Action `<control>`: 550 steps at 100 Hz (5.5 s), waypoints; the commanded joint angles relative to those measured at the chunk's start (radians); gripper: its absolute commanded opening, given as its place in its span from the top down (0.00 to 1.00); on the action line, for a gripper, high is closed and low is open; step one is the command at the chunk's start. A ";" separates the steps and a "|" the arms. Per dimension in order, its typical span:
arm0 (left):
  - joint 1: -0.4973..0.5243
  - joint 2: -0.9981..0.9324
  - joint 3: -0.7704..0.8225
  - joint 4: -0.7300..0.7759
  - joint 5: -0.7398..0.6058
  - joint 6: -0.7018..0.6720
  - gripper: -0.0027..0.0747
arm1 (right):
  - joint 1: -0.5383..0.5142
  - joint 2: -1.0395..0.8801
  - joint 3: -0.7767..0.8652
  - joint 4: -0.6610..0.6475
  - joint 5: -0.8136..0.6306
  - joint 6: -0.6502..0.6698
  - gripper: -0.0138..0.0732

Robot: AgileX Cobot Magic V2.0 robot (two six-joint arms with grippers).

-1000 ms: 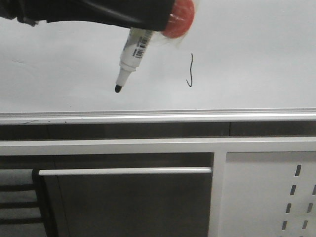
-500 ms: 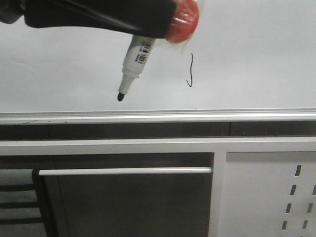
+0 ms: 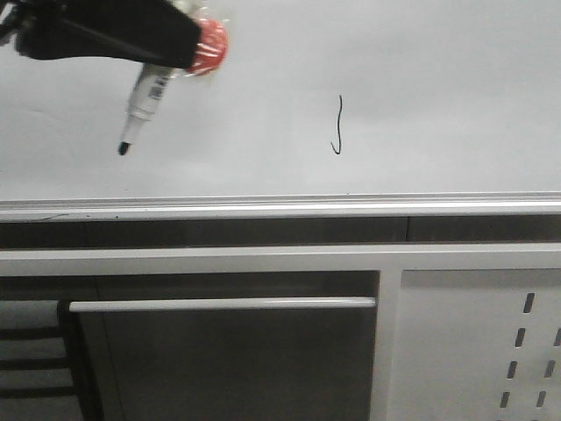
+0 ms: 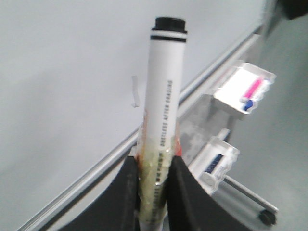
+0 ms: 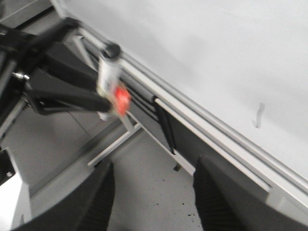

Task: Write number 1 on whiteboard

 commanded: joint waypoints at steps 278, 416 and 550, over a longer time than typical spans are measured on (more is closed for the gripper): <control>-0.001 -0.311 -0.014 -0.094 -0.521 0.012 0.99 | -0.158 -0.226 0.006 -0.050 -0.178 0.126 0.90; -0.001 -1.038 0.440 -0.212 -0.493 0.003 0.99 | -0.160 -0.978 0.603 -0.047 -0.407 0.125 0.90; 0.513 -1.074 0.554 1.420 -0.191 -1.517 0.99 | -0.160 -0.978 0.603 -0.047 -0.407 0.125 0.91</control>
